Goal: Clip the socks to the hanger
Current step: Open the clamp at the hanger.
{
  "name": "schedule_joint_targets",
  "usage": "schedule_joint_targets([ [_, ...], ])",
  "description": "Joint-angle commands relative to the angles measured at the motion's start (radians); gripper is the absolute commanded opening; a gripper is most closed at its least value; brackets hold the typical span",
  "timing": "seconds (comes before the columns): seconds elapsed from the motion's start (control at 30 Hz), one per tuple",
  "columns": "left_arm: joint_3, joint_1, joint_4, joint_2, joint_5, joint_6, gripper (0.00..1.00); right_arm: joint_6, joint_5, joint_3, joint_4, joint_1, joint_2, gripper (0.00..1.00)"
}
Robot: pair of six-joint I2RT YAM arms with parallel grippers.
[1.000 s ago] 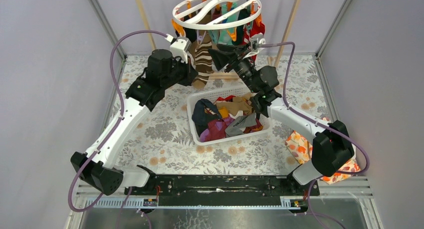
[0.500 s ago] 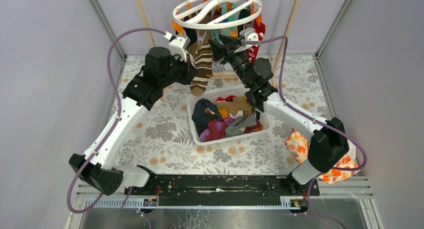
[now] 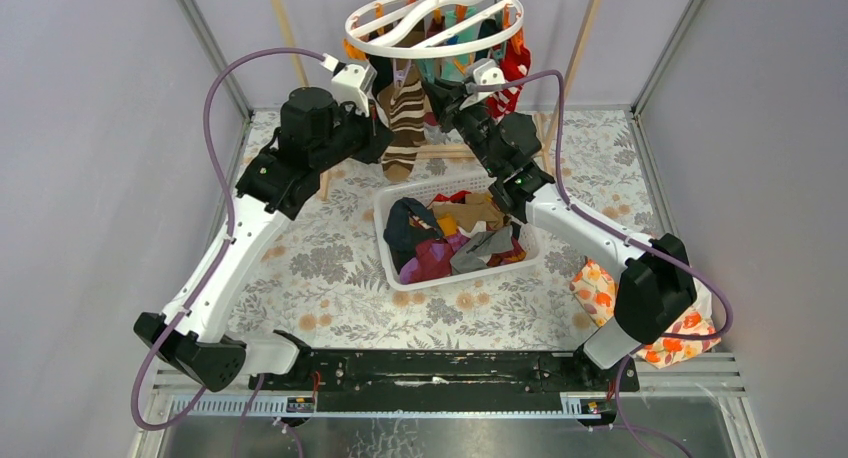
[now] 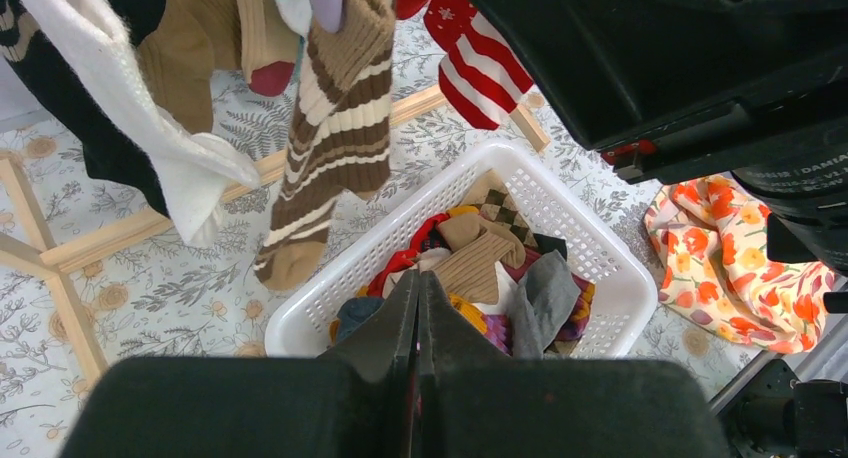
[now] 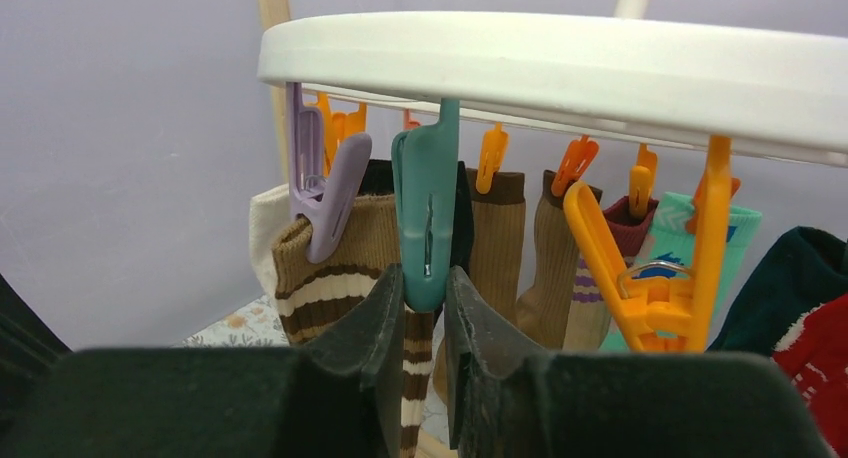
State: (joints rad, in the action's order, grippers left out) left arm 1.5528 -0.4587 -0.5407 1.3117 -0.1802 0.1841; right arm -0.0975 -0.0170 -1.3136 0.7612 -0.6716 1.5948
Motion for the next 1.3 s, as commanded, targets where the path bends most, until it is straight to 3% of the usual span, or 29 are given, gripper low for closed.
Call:
schedule_joint_targets([
  [0.0, 0.045, -0.006, -0.01, -0.018, -0.02, -0.003, 0.03, -0.04, 0.014, -0.025, 0.018, -0.018, -0.052, 0.0],
  [0.13, 0.064, -0.006, -0.014, -0.011, -0.034, 0.009, 0.09, -0.031, 0.008, -0.026, -0.038, -0.033, -0.073, 0.0],
  [0.33, 0.196, -0.006, -0.015, 0.057, -0.12, 0.103, 0.46, 0.06, -0.045, -0.079, -0.145, -0.055, -0.085, 0.0],
  [0.47, 0.334, -0.006, -0.009, 0.117, -0.148, 0.159, 0.57, 0.091, -0.081, -0.117, -0.205, -0.068, -0.081, 0.0],
  [0.93, 0.495, -0.004, 0.044, 0.28, -0.107, 0.262, 0.58, 0.128, -0.121, -0.119, -0.199, -0.105, -0.081, 0.0],
  [1.27, 0.451, 0.022, 0.05, 0.247, -0.065, 0.252, 0.57, 0.119, -0.134, -0.111, -0.197, -0.105, -0.091, 0.0],
])
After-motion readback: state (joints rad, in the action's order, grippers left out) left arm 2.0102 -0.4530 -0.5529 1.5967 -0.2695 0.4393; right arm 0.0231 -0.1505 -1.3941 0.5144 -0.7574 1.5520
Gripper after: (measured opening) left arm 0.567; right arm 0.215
